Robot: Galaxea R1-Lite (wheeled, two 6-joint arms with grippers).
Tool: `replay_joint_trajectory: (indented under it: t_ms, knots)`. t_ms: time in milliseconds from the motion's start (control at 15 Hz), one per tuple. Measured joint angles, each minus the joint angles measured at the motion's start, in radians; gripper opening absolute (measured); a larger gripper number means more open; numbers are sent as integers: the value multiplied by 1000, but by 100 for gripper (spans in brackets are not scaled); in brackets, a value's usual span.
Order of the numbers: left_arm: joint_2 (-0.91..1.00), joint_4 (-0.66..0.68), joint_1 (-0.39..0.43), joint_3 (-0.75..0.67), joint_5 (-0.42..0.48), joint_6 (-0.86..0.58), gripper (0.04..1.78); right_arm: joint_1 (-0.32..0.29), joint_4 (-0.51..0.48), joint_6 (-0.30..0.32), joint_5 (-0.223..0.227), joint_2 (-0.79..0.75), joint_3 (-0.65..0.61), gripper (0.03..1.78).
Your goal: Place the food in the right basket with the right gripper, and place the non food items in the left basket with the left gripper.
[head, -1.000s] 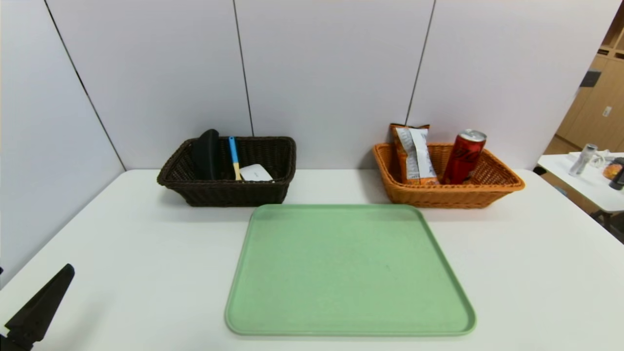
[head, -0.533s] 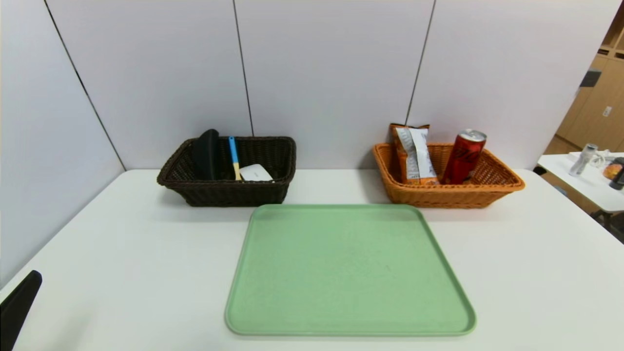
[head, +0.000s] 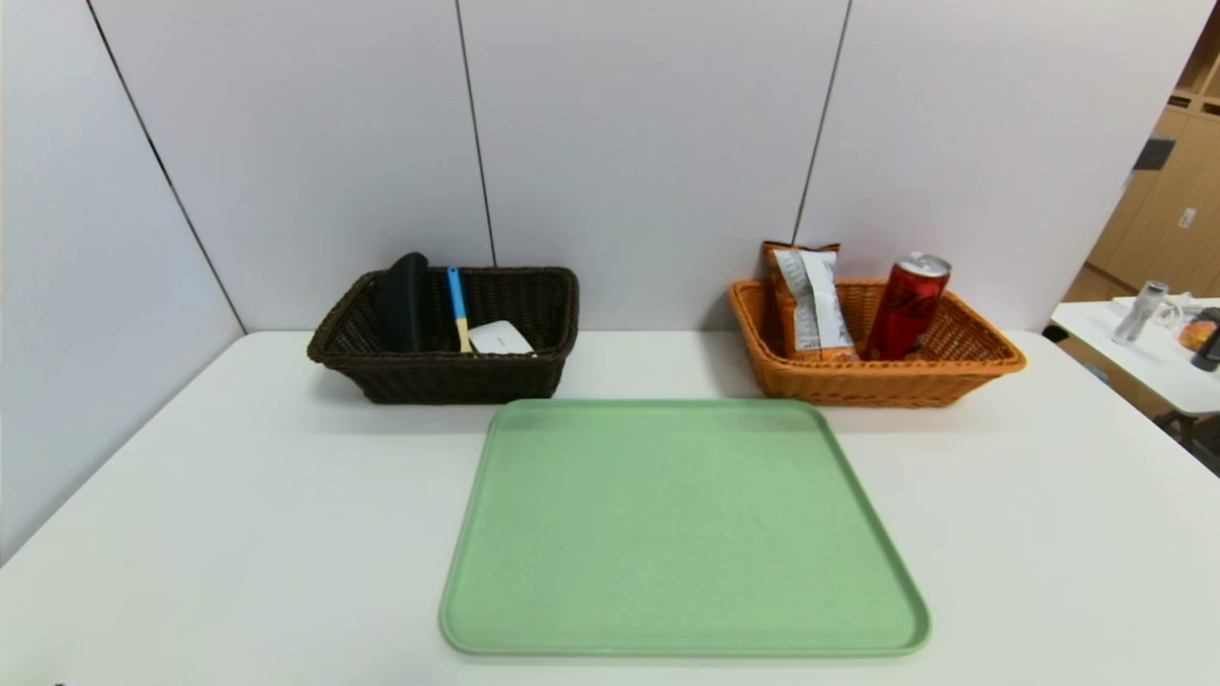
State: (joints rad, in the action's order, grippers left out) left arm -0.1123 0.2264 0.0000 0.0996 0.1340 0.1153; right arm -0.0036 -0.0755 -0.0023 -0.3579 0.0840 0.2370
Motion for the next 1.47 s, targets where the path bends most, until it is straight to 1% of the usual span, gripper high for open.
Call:
replay_joint_trajectory:
  t_ms: [67, 133, 333, 400, 600, 867, 1000, 1067, 1200, 1267, 1333, 1400, 1467]
  knots:
    - [37, -59, 0, 19, 0, 24, 169, 0, 0, -5, 0, -7, 0, 170]
    - [64, -91, 0, 33, 0, 57, 169, 0, 0, -15, 0, -16, 0, 170]
    - [101, -99, 0, 23, 1, 90, 169, 0, -2, -42, 3, -55, -4, 170]
    - [107, -97, 0, 3, -1, 91, 169, 0, -5, -43, 17, -66, -18, 170]
    - [112, -92, -1, -55, -5, 91, 169, 0, -2, -60, 79, -80, -51, 170]
    - [114, -115, -2, -96, -20, 85, 169, 0, 19, -66, 183, -85, -154, 170]
    - [114, -164, -1, -99, -66, 79, 169, 0, 13, -70, 243, -85, -175, 170]
    - [114, -190, -1, -99, -87, 77, 169, 0, 12, -70, 266, -85, -179, 170]
    - [114, -231, -1, -100, -93, 77, 169, 0, 17, -93, 321, -85, -196, 170]
    - [114, -234, -1, -100, -93, 75, 169, 0, 24, -119, 334, -85, -208, 170]
    - [114, -235, -1, -100, -92, 59, 169, 0, 25, -147, 329, -85, -212, 170]
    - [114, -235, -1, -100, -92, 26, 169, 0, 13, -151, 325, -85, -213, 170]
    - [114, -233, -1, -100, -95, -13, 169, 1, 1, -140, 319, -85, -213, 170]
